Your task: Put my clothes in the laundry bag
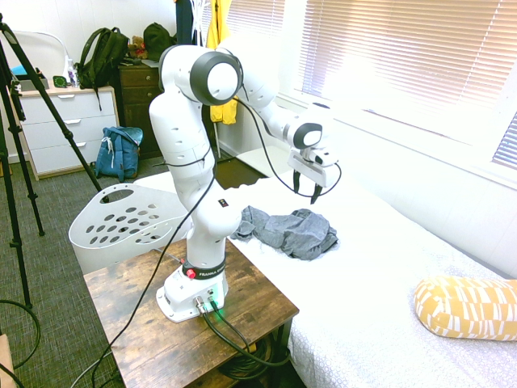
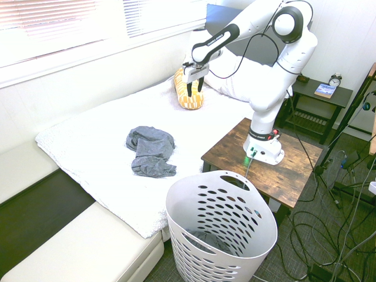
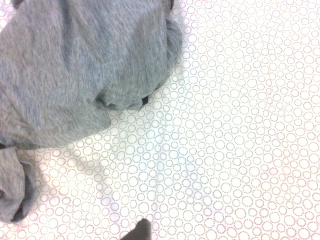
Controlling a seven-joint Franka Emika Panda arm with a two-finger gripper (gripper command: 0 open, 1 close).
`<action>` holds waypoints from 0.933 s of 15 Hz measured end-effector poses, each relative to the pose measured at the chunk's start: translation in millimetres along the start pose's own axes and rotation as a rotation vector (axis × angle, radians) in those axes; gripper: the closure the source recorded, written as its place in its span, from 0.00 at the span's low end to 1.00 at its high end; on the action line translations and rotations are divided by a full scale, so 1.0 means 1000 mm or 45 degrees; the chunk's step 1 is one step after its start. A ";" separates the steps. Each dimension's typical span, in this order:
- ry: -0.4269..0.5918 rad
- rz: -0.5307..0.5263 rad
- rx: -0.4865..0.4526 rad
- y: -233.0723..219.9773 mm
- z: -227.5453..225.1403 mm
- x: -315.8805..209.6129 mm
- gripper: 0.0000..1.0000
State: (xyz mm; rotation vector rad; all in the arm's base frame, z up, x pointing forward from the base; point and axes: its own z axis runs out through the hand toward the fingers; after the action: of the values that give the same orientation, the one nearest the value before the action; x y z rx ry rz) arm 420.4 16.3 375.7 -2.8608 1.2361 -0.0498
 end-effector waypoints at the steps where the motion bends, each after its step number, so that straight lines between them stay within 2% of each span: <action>1: -0.001 0.001 -0.001 0.000 0.001 0.000 0.00; 4: 0.086 -0.006 0.033 -0.018 -0.001 -0.003 0.00; 7: 0.153 -0.067 0.082 -0.061 0.015 -0.013 0.00; 10: 0.215 -0.136 0.086 -0.114 0.067 -0.017 0.00; 14: 0.227 -0.173 0.043 -0.165 0.166 -0.021 0.00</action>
State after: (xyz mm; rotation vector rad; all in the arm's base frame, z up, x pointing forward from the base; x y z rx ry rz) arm 532.7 146.2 215.1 -2.9604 1.0503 -0.3324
